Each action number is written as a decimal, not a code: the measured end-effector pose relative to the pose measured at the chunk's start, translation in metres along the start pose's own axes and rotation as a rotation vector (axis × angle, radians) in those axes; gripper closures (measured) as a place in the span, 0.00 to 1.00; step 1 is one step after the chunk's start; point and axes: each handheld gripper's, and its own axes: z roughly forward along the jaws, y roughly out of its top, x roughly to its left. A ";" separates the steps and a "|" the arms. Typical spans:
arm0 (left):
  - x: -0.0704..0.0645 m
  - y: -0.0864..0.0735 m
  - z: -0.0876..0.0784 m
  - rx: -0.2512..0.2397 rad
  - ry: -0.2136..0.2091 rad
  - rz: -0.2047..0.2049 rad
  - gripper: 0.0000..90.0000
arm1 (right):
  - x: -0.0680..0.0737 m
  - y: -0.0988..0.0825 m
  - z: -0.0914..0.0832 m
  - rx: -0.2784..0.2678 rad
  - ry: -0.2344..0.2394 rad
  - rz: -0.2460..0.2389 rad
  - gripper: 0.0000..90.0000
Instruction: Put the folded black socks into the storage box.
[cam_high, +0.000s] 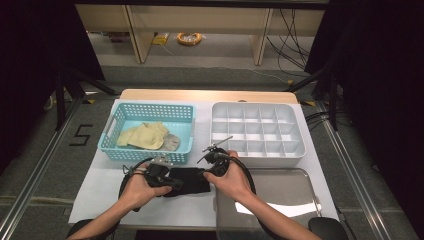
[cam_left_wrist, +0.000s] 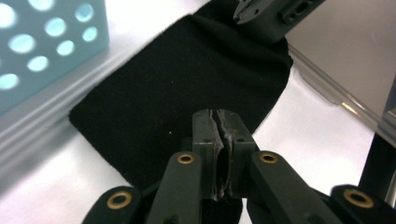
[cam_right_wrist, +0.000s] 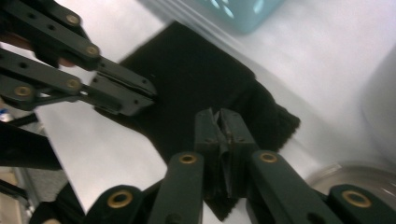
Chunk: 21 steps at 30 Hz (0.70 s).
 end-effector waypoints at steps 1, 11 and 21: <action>0.000 0.000 0.001 0.005 -0.003 0.005 0.94 | -0.001 -0.001 0.001 0.013 -0.023 0.006 0.99; 0.000 -0.001 0.004 0.012 -0.002 0.012 0.93 | 0.000 0.001 -0.011 -0.047 -0.034 0.003 1.00; -0.003 -0.001 0.005 0.011 0.005 0.015 0.92 | 0.005 -0.005 0.005 -0.009 -0.005 -0.034 1.00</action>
